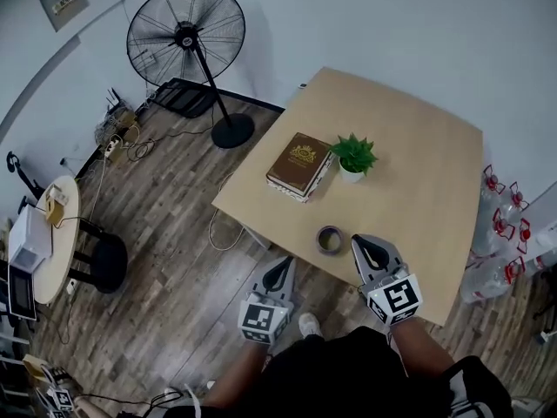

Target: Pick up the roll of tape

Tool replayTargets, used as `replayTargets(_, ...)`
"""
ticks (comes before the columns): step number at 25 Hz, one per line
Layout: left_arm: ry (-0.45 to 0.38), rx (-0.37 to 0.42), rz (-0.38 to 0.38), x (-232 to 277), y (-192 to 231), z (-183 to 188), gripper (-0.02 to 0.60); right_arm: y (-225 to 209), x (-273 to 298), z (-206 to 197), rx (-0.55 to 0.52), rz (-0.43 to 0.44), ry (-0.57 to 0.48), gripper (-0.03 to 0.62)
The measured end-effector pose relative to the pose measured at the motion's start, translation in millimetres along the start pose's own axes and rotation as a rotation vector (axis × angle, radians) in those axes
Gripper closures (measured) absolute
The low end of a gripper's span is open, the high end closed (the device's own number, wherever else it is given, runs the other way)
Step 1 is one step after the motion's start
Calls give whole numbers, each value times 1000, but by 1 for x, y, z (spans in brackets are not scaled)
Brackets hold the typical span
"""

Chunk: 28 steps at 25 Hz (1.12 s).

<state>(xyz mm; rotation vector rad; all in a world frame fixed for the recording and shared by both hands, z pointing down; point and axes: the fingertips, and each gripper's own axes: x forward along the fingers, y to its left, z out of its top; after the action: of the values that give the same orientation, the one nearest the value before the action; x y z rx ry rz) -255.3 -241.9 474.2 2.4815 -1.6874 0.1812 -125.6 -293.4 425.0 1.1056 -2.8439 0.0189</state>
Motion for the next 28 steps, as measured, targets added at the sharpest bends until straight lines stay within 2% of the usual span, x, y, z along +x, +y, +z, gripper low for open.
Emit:
replayTargets(4, 16, 0, 3, 8, 7, -8, 560, -5, 6, -1, 0, -16, -1, 599)
replayTargets(5, 13, -1, -8, 10, 5, -8, 516, -8, 7, -2, 4, -19, 2, 600)
replayTargets(6, 8, -1, -21, 13, 3, -8, 425, -11, 8, -3, 7, -20, 7, 600)
replayTargets(8, 0, 2, -30, 19, -1, -6, 280, -16, 10, -4, 5, -18, 16, 600)
replayTargets(10, -12, -11, -23, 26, -5, -7, 180, -20, 10, -5, -1, -11, 22, 600)
replayTargets(12, -24, -17, -13, 35, -8, -10, 51, -24, 10, -6, 0, -5, 26, 600)
replayTargets(13, -18, -17, -9, 40, -10, -13, 19, -26, 10, -7, 0, -2, 27, 600)
replayTargets(18, 69, 19, -17, 67, -26, -44, 15, -40, 4, -13, -8, -2, 43, 600)
replayTargets(22, 161, 60, -57, 88, -39, -73, 15, -56, -4, -26, 9, -25, 70, 600)
replayTargets(28, 270, 74, -79, 119, -45, -114, 17, -76, -14, -41, 24, -45, 100, 600)
